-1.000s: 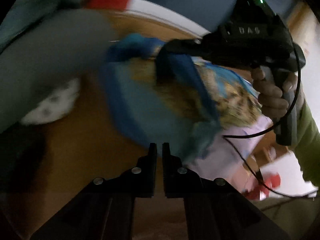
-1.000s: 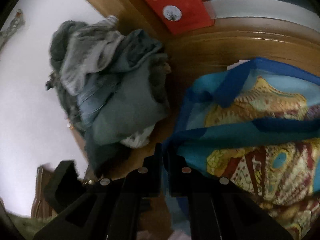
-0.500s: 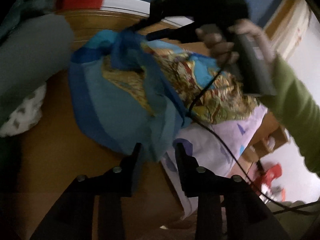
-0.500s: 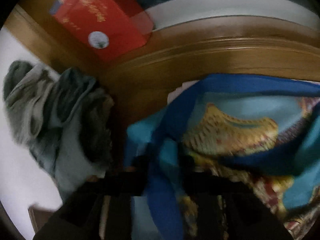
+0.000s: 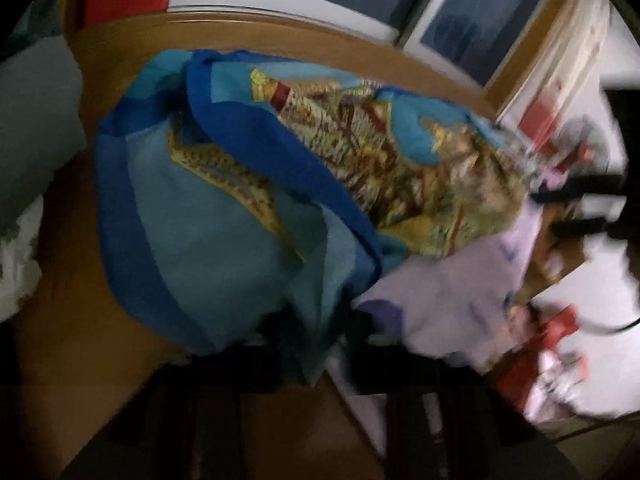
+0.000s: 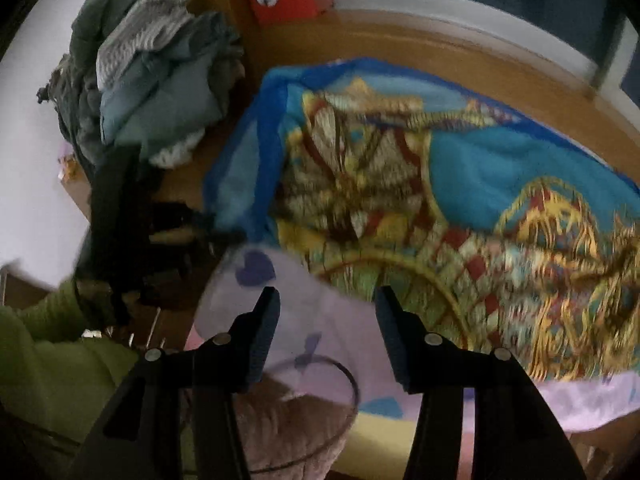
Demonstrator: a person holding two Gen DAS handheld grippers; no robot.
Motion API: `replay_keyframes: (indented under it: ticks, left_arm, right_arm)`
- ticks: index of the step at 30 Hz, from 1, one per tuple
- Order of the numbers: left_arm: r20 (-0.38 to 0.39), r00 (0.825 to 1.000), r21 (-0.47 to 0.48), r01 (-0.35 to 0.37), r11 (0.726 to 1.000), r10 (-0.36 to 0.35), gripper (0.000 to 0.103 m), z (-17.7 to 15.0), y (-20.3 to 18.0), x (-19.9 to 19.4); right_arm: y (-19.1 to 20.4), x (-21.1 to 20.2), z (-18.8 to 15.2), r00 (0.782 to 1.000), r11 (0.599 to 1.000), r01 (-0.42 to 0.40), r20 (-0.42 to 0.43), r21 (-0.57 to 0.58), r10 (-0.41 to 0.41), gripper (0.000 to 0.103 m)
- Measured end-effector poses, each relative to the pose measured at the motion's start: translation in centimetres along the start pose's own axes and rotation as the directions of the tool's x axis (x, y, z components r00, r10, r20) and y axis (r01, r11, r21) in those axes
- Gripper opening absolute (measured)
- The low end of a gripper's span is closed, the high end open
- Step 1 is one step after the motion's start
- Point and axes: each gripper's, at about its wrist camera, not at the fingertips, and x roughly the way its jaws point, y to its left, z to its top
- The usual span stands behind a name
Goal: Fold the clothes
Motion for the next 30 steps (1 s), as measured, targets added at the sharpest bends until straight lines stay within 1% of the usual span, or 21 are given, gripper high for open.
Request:
replay_keyframes:
  ticks: [1,3,4,5,7,10,11,12,14,16,17,18,20,21,22,24,26,30]
  left_arm:
    - [0.011,1.000,-0.030,0.016,0.999,-0.015,0.006,0.0,0.5,-0.6]
    - [0.033,0.999,-0.090,0.044,0.995,-0.041,0.004,0.0,1.5,-1.9]
    - [0.041,0.999,-0.111,0.036,0.993,-0.032,0.004,-0.2,2.1,-2.9]
    - [0.048,0.999,-0.132,0.027,0.991,-0.021,0.004,-0.4,2.8,-3.9]
    - [0.050,0.999,-0.161,-0.013,0.987,0.021,0.004,-0.9,3.9,-5.8]
    - [0.054,0.995,-0.208,-0.071,0.976,0.084,0.004,-1.7,5.2,-7.9]
    - [0.057,0.994,-0.232,-0.080,0.969,0.096,0.004,-2.2,5.9,-8.8]
    - [0.058,0.994,-0.245,-0.076,0.967,0.093,0.004,-2.6,6.4,-9.3]
    - [0.062,0.996,-0.244,-0.051,0.968,0.068,0.004,-3.2,6.4,-10.0]
    - [0.064,0.997,-0.211,-0.021,0.977,0.036,0.014,-3.4,5.2,-9.7]
    - [0.063,0.998,-0.191,-0.005,0.982,0.017,0.027,-3.5,4.5,-9.3]
    - [0.058,0.998,-0.168,-0.001,0.986,0.011,0.032,-3.5,3.7,-8.8]
    - [0.042,0.999,-0.104,-0.010,0.995,0.015,0.033,-3.2,1.6,-7.1]
    - [0.035,0.999,-0.069,-0.031,0.997,0.034,0.035,-3.1,0.6,-6.3]
    - [0.033,0.997,-0.031,-0.063,0.998,0.064,0.035,-3.1,-0.3,-5.6]
    - [0.047,0.989,0.035,-0.142,0.989,0.140,0.036,-3.1,-1.8,-4.4]
    - [0.039,0.984,0.080,-0.179,0.981,0.176,0.037,-3.0,-2.6,-2.9]
    - [0.018,0.983,0.098,-0.182,0.979,0.181,0.037,-2.7,-2.3,-0.8]
  right_arm:
    - [0.0,0.5,-0.4,1.000,1.000,0.003,-0.001,0.001,-0.003,0.050]
    - [0.9,2.4,-0.5,0.999,1.000,0.026,0.024,-0.016,-0.025,0.050]
    - [1.4,3.4,-0.6,0.999,0.999,0.038,0.038,-0.024,-0.037,0.050]
    - [2.1,4.4,-0.5,0.997,0.996,0.059,0.045,-0.061,-0.056,0.050]
    - [3.4,6.6,-0.2,0.993,0.985,0.104,0.061,-0.139,-0.096,0.050]
    - [5.5,9.1,-0.1,0.978,0.935,0.208,0.082,-0.287,-0.192,0.050]
    - [5.8,9.6,-0.2,0.974,0.922,0.227,0.090,-0.313,-0.209,0.050]
    - [5.9,9.9,-0.2,0.973,0.915,0.232,0.094,-0.329,-0.213,0.050]
    - [5.8,10.0,-0.2,0.975,0.915,0.221,0.101,-0.338,-0.199,0.050]
    - [5.7,10.1,-0.1,0.976,0.917,0.217,0.104,-0.335,-0.193,0.050]
    - [5.7,10.2,0.1,0.977,0.919,0.212,0.103,-0.333,-0.188,0.050]
    - [5.6,10.3,0.3,0.978,0.922,0.206,0.098,-0.328,-0.183,0.050]
    - [5.4,10.4,0.7,0.982,0.931,0.189,0.088,-0.312,-0.170,0.050]
    - [5.5,10.3,0.8,0.984,0.938,0.176,0.084,-0.299,-0.158,0.050]
    - [5.5,10.3,0.8,0.986,0.945,0.163,0.081,-0.285,-0.146,0.050]
    - [5.4,10.1,1.0,0.989,0.955,0.140,0.076,-0.262,-0.124,0.050]
    - [5.3,9.9,1.0,0.990,0.959,0.132,0.075,-0.250,-0.117,0.050]
    - [5.3,9.7,0.7,0.990,0.960,0.134,0.076,-0.245,-0.119,0.050]
